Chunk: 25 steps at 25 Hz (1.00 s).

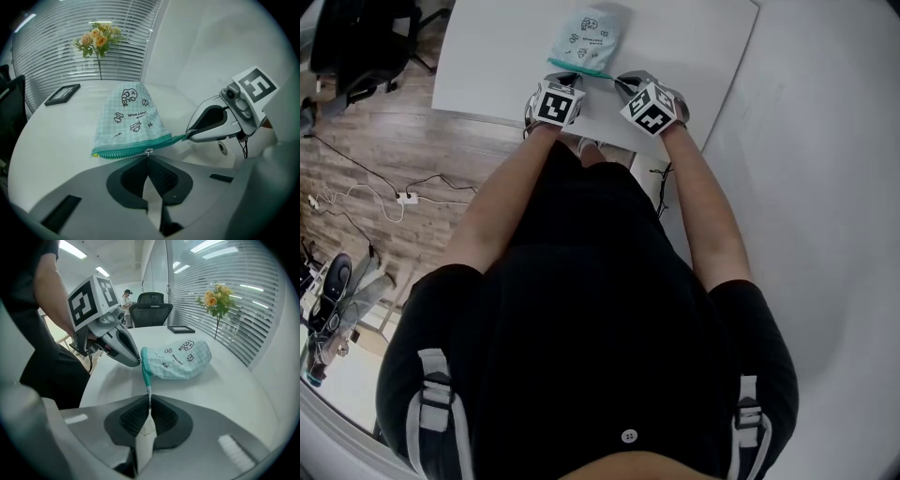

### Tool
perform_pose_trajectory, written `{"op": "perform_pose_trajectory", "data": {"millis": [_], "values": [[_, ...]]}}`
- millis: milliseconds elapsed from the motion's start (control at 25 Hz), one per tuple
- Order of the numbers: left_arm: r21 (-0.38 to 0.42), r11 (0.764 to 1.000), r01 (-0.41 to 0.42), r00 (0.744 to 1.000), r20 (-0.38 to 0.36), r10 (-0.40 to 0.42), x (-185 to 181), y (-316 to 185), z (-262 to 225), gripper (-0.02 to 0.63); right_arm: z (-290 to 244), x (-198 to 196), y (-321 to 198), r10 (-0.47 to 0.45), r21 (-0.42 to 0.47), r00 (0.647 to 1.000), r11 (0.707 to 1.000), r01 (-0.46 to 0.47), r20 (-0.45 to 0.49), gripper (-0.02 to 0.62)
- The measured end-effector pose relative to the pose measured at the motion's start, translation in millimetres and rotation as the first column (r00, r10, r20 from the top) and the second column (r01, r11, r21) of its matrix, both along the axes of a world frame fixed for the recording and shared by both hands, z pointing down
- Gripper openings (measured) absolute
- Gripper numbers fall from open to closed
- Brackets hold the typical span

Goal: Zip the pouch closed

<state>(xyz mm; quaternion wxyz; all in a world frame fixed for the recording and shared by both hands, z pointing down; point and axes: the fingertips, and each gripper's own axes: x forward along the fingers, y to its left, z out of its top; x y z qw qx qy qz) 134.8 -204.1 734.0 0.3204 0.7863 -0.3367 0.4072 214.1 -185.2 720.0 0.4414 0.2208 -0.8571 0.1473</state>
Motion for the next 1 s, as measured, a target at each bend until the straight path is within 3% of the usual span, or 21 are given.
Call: {"op": "perform_pose_trajectory", "data": {"millis": [1000], "values": [[0.015,0.997,0.079,0.994,0.072,-0.08,-53,-22,2,0.008,-5,18,-1,0.057,-0.004,0.998,0.998,-0.057,-0.04,0.021]]}}
